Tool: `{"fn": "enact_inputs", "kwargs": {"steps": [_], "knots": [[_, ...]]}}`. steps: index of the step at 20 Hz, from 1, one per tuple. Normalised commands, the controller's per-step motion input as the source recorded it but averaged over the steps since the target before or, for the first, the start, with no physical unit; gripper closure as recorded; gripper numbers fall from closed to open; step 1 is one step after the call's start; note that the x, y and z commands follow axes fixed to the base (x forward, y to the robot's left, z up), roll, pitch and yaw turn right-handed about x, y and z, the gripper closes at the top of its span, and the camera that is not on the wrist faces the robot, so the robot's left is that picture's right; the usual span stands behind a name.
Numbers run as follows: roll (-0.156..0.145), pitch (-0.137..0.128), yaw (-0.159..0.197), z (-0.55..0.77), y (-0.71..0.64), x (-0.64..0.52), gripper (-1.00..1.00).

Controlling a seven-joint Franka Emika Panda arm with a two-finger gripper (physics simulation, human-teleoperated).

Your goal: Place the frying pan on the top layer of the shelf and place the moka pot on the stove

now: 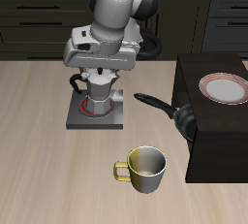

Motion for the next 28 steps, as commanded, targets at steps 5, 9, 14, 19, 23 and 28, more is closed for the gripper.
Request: {"fn": "enact_inputs", "kwargs": {"steps": [5, 9, 14, 19, 23, 28], "knots": [[0.017, -0.021, 0.030, -0.07, 0.09, -0.10, 1.00], [-0.013, -0.006, -0.008, -0.09, -0.02, -0.06, 1.00], [0.000, 0.007, -0.011, -0.13, -0.02, -0.10, 1.00], [-0.010, -0.003, -0.011, -0.06, -0.05, -0.08, 1.00], [-0.011, 0.005, -0.004, -0.14, -0.02, -0.11, 1.00], [0.014, 0.003, -0.002, -0.08, 0.00, -0.07, 1.00]]}}
